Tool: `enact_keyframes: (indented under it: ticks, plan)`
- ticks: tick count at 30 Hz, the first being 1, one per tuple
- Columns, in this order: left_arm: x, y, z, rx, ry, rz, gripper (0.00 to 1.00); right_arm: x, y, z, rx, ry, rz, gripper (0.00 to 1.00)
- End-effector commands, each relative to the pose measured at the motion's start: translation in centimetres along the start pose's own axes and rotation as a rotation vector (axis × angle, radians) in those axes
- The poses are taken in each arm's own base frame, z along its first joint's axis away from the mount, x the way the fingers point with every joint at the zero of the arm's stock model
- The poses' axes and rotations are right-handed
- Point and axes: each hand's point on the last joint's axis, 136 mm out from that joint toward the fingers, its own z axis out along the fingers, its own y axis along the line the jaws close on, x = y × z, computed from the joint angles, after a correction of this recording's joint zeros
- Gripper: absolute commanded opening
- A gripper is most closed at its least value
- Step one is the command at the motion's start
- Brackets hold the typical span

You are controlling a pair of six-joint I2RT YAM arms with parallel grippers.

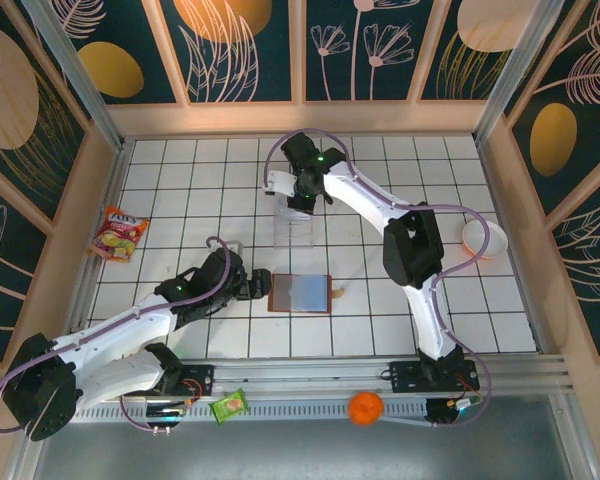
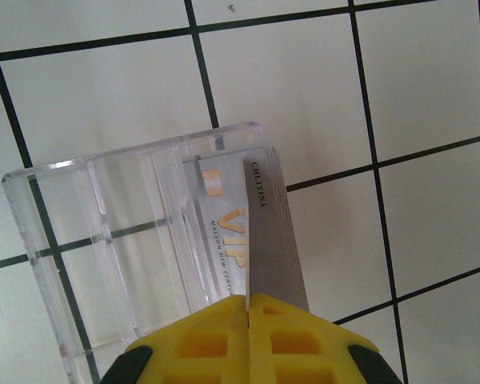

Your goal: Take the credit cards out of the card holder

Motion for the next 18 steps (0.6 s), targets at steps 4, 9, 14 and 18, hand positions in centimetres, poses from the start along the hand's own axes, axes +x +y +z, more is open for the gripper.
enact_keyframes:
  ticks: [4, 9, 14, 18]
  plan:
    - [-0.4, 0.4, -0.2, -0.022, -0.006, -0.021, 0.99, 0.4, 0.5, 0.9, -0.034, 0.015, -0.021, 0.0]
    - [-0.3, 0.4, -0.3, -0.015, -0.009, -0.027, 0.99, -0.2, -0.3, 0.8, 0.016, -0.001, -0.008, 0.12]
    - [-0.6, 0.4, -0.5, -0.006, -0.021, -0.035, 0.99, -4.0, -4.0, -2.4, 0.138, -0.188, 0.086, 0.34]
    - [-1.2, 0.2, -1.0, 0.0, -0.053, -0.047, 0.99, -6.6, -6.1, -6.5, 0.229, -0.364, 0.176, 0.38]
